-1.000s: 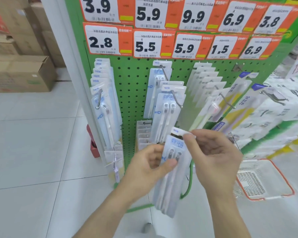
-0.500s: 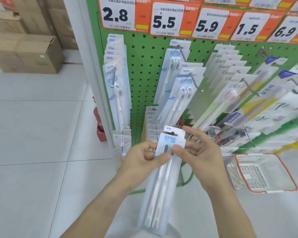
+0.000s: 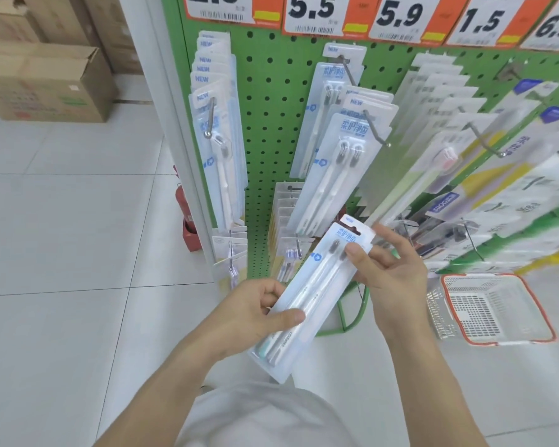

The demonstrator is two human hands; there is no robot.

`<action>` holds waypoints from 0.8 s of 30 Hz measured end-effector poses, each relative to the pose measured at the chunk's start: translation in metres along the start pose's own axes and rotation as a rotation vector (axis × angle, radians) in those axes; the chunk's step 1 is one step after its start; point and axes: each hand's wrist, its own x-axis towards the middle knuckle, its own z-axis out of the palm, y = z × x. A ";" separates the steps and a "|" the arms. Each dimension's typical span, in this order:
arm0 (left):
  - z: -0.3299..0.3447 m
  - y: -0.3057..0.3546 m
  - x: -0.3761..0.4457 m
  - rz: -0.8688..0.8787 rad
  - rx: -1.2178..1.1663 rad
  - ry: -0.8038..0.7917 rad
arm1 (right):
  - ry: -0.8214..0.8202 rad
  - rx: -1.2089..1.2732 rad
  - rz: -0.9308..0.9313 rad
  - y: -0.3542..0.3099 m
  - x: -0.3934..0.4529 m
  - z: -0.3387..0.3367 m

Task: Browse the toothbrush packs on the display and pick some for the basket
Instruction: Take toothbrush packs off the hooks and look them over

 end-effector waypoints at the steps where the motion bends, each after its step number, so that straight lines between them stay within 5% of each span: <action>1: -0.004 -0.002 0.001 -0.012 0.037 0.000 | 0.004 0.001 0.002 0.002 0.001 -0.001; 9: -0.025 -0.013 -0.002 -0.006 0.106 -0.116 | 0.077 -0.023 0.028 0.006 0.009 -0.014; 24: -0.032 -0.019 0.003 -0.052 0.252 -0.073 | 0.024 -0.044 0.124 0.013 0.006 -0.012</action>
